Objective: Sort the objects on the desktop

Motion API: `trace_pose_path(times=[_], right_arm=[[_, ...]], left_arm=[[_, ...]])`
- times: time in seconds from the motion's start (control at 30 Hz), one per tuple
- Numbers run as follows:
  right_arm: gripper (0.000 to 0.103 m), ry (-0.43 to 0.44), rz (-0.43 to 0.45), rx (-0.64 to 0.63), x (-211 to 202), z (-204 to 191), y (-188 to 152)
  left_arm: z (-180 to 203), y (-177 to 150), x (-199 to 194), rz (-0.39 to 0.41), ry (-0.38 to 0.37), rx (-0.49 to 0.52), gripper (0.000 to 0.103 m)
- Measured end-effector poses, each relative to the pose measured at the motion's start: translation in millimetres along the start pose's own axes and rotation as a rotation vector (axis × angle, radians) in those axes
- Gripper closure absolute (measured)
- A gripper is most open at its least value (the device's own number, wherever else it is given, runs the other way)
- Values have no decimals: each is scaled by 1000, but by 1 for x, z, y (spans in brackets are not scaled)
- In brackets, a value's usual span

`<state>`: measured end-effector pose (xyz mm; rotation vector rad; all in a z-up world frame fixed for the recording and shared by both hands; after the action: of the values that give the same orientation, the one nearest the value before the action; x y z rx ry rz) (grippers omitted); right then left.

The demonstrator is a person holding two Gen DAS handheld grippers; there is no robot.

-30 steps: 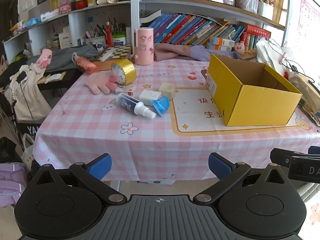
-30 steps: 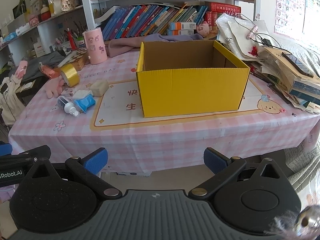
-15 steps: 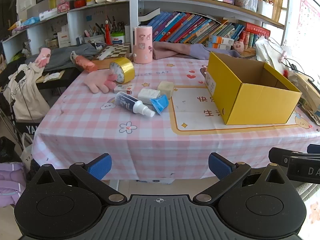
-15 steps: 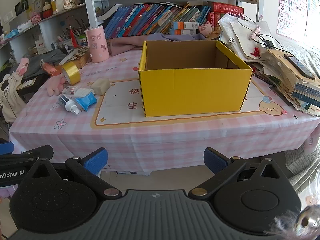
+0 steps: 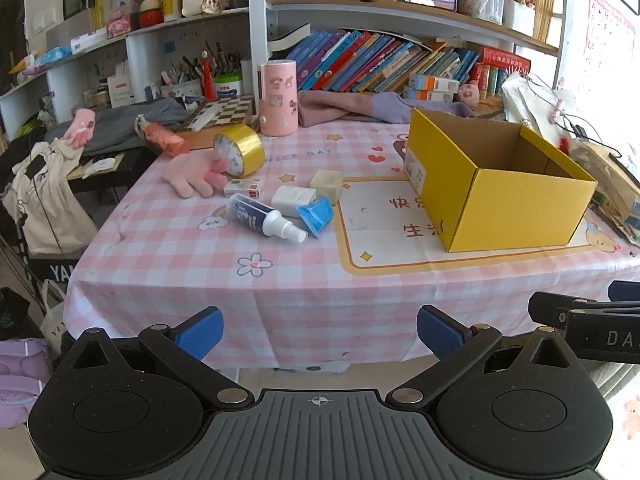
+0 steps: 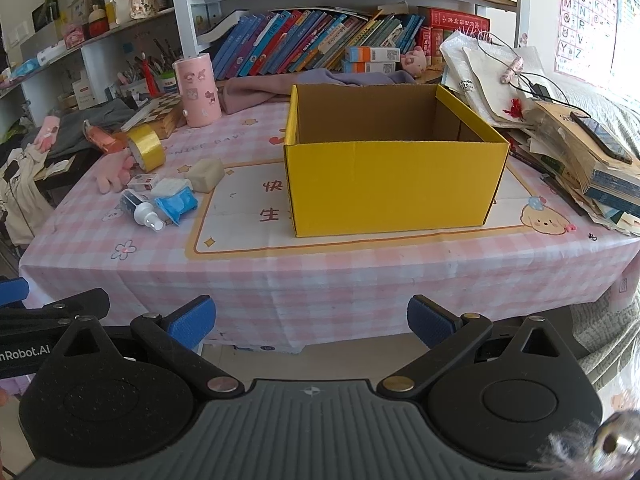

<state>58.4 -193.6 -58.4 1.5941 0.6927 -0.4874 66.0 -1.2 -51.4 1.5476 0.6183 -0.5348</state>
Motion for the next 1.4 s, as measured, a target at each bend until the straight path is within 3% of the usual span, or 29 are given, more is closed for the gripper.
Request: trace_pose_path(times=[0.2, 0.53, 0.8, 1.1, 1.23, 1.4], right_arm=[[0, 15, -2, -14, 2, -8, 1], [2, 56, -33, -35, 11, -26, 3], [12, 100, -41, -96, 19, -47, 6], [13, 178, -54, -187, 37, -73, 13], [18, 203, -55, -217, 47, -81, 20], [42, 235, -68, -260, 66, -89, 31]], left_arm=[[-4, -3, 0, -16, -23, 8, 0], [-21, -3, -1, -11, 5, 7, 0], [-42, -9, 6, -55, 25, -62, 0], [-67, -9, 17, -78, 72, -169, 0], [-73, -4, 26, -82, 85, -192, 0], [-76, 6, 43, -90, 93, -210, 0]])
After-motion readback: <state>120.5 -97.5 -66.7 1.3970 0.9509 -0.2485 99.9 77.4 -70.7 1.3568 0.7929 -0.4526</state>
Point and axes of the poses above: each gripper's, at about its wrist camera, not at the fingertips, and x roughly the way its jaws point, z to its right, y to its top, the point moved 6 cm from there along x, roughly the way its jaws point, and after that the axes turned 6 degrees about y, right-handed, at the moved point
